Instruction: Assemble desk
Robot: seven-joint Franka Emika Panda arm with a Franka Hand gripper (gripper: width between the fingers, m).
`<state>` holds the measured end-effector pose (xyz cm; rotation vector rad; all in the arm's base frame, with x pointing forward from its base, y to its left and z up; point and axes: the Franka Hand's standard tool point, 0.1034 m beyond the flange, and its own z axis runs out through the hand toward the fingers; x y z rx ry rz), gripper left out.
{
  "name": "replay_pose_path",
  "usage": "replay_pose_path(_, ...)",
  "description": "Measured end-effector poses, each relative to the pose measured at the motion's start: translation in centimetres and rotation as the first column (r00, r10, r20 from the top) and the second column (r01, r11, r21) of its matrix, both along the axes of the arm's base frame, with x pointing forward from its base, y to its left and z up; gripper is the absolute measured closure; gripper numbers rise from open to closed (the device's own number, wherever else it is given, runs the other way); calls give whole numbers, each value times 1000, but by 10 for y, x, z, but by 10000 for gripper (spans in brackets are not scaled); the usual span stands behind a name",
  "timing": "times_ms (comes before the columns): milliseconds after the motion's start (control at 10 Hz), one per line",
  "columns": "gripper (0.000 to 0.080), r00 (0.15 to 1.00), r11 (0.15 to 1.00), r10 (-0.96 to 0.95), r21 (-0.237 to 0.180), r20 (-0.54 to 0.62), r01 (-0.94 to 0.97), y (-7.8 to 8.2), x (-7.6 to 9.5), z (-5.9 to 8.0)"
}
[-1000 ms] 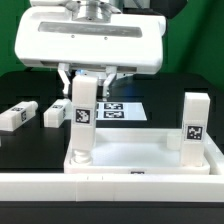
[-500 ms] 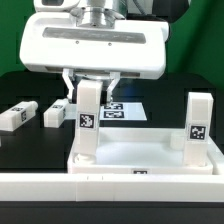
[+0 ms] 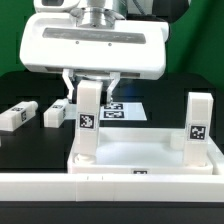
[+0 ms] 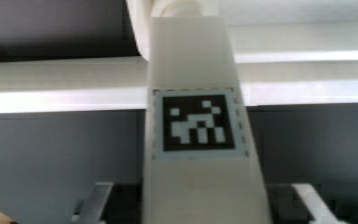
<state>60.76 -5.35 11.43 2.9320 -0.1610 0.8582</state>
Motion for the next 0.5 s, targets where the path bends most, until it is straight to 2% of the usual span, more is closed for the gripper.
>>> replay_pose_path(500, 509, 1000, 1000, -1, -6, 9, 1, -1, 0, -1)
